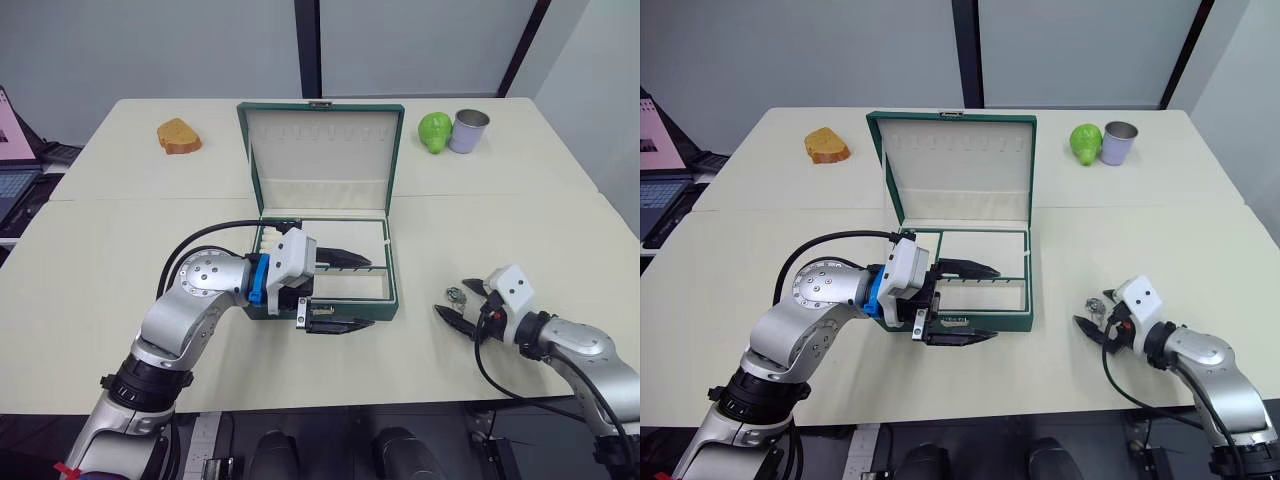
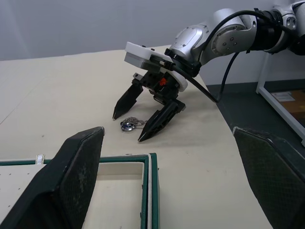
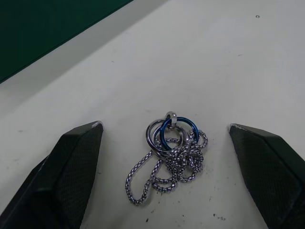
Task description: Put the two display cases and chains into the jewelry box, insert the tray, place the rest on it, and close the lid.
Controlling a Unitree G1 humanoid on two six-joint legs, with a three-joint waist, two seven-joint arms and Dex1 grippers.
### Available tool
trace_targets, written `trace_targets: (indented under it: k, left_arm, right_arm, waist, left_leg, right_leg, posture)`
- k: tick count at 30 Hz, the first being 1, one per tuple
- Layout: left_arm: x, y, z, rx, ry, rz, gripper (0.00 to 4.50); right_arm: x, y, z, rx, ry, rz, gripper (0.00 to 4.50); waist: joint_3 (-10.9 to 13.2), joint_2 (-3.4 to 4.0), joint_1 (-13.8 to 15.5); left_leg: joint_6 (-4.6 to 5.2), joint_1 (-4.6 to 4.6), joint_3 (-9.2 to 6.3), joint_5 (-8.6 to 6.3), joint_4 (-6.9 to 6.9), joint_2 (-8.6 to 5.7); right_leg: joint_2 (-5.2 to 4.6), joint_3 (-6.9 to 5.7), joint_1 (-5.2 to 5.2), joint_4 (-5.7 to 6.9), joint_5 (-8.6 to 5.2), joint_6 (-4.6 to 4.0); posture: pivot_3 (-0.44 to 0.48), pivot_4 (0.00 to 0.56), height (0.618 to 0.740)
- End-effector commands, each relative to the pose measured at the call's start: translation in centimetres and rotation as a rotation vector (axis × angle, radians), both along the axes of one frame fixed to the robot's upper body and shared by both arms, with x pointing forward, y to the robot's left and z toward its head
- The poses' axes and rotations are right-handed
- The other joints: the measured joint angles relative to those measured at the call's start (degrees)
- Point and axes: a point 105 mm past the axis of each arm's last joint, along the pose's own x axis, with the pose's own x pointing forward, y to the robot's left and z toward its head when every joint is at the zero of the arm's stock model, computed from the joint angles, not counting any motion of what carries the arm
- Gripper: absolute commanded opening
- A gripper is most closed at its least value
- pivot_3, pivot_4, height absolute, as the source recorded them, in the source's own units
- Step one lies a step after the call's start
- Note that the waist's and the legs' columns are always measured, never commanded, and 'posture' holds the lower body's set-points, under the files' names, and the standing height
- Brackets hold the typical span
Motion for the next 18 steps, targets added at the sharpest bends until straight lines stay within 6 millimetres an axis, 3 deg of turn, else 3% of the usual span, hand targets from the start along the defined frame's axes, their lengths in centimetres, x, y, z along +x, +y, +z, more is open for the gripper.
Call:
trace_targets:
  k: [1, 7, 18]
  left_arm:
    - [-0.42, -0.42, 0.88, -0.011, -0.040, -0.023, 4.50]
    - [-0.46, -0.61, 0.88, -0.012, -0.039, -0.029, 4.50]
    - [-0.31, -0.99, 0.92, -0.009, -0.049, -0.042, 4.50]
  right_arm:
    - [-0.70, -0.16, -1.54, -0.011, 0.050, -0.007, 4.08]
    - [-1.16, -0.81, -2.41, -0.033, 0.067, -0.021, 2.34]
    - [-1.07, -0.84, -1.92, -0.007, 0.042, -0.033, 0.29]
  waist:
    - [-0.02, -0.03, 0.05]
    - [-0.13, -0.12, 0.18]
    - [-0.19, -0.17, 0.48]
  left_leg:
    - [0.00, 0.03, 0.00, 0.00, 0.00, 0.00]
    - [0.00, 0.09, -0.01, 0.00, -0.01, 0.00]
    - [0.00, 0.19, -0.01, 0.00, -0.01, 0.00]
  right_leg:
    - [0.00, -0.01, 0.04, -0.02, 0.00, 0.00]
    - [0.00, -0.02, 0.11, -0.03, 0.00, 0.00]
    - [0.00, -0.01, 0.23, -0.04, 0.00, 0.00]
  posture:
    - [0.000, 0.150, 0.740]
    - [0.000, 0.150, 0.740]
    - [0.000, 0.150, 0.740]
